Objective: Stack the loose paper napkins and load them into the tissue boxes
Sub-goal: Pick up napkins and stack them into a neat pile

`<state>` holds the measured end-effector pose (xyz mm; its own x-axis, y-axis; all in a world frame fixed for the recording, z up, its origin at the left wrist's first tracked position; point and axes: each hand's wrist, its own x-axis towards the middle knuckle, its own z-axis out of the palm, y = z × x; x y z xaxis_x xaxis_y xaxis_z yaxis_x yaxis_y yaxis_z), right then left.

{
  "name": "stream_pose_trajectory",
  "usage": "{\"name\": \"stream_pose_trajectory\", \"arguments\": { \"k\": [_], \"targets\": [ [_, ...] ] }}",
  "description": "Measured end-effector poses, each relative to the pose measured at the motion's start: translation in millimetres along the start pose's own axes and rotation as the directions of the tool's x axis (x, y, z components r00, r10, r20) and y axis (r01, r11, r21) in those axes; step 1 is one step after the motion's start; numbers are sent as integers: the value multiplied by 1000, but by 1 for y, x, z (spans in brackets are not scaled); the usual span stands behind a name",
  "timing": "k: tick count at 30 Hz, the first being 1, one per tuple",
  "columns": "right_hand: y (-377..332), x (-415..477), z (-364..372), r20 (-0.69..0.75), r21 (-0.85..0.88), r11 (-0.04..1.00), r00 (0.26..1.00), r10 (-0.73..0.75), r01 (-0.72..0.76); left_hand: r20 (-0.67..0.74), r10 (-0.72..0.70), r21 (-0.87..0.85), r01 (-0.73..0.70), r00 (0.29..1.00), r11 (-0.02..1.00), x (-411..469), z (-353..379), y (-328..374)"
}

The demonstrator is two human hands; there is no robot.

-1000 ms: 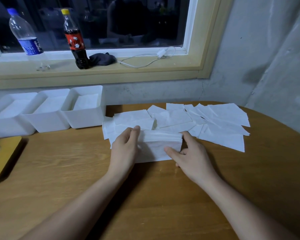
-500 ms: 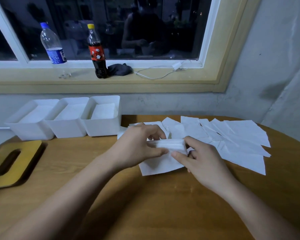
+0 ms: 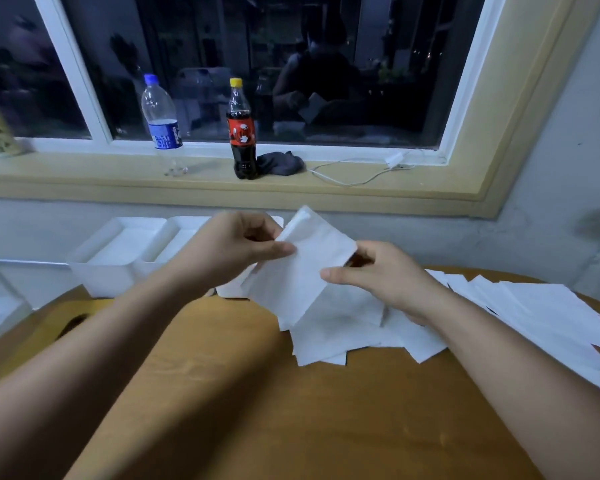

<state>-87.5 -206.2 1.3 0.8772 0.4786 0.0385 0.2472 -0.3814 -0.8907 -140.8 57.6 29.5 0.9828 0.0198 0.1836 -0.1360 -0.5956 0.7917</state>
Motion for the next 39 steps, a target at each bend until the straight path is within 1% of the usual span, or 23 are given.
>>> {"name": "stream_pose_trajectory", "arguments": {
  "k": [2, 4, 7, 9, 14, 17, 21, 25, 28, 29, 31, 33, 34, 36, 37, 39],
  "targets": [
    [-3, 22, 14, -30, 169, 985, 999, 21, -16, -57, -78, -65, 75, 995, 995, 10, -13, -13],
    [-7, 48, 29, -68, 275, 961, 997, 36, -16, -74, -152, -131, 142, 986, 981, 20, -24, -25],
    [-14, 85, 49, -102, 359, 931, 990, 100, -57, -63, -240, -201, 223, 969, 954, 35, -36, -43],
    [-19, 106, 61, -134, 346, 934, 981, 139, -86, -75, -292, -206, 271, 954, 940, 46, -40, -55],
    [-30, 145, 82, -266, 172, 979, 952, 152, -108, -144, -391, -137, 373, 909, 918, 77, -50, -83],
    [-30, 162, 92, -286, 53, 987, 944, 162, -153, -164, -406, -4, 410, 899, 912, 92, -52, -99],
    [-23, 172, 103, -296, -188, 971, 951, 89, -149, -197, -379, 176, 413, 904, 894, 104, -49, -111],
    [-21, 172, 108, -289, -393, 912, 957, -1, -118, -180, -312, 411, 360, 933, 838, 110, -42, -104],
    [-21, 171, 109, -260, -586, 802, 964, -54, -113, -151, -285, 532, 321, 947, 783, 112, -41, -101],
    [-20, 170, 108, -257, -621, 775, 964, -65, -113, -144, -269, 562, 302, 952, 770, 112, -41, -101],
    [-16, 170, 105, -252, -638, 763, 964, -84, -100, -136, -213, 612, 251, 968, 750, 110, -42, -102],
    [-11, 170, 103, -218, -633, 773, 965, -146, -26, -103, -144, 614, 177, 984, 770, 109, -44, -104],
    [-9, 171, 102, -182, -645, 764, 965, -187, 26, -56, -117, 614, 127, 992, 779, 109, -45, -104],
    [-9, 169, 101, -61, -687, 717, 974, -219, 118, 52, -103, 665, 42, 993, 746, 109, -47, -104],
    [-10, 168, 100, 3, -701, 699, 981, -194, 141, 96, -124, 705, 21, 988, 709, 109, -48, -103],
    [-9, 166, 99, 99, -728, 671, 990, -100, 141, 154, -208, 770, 14, 966, 637, 109, -46, -102]
  ]
}}
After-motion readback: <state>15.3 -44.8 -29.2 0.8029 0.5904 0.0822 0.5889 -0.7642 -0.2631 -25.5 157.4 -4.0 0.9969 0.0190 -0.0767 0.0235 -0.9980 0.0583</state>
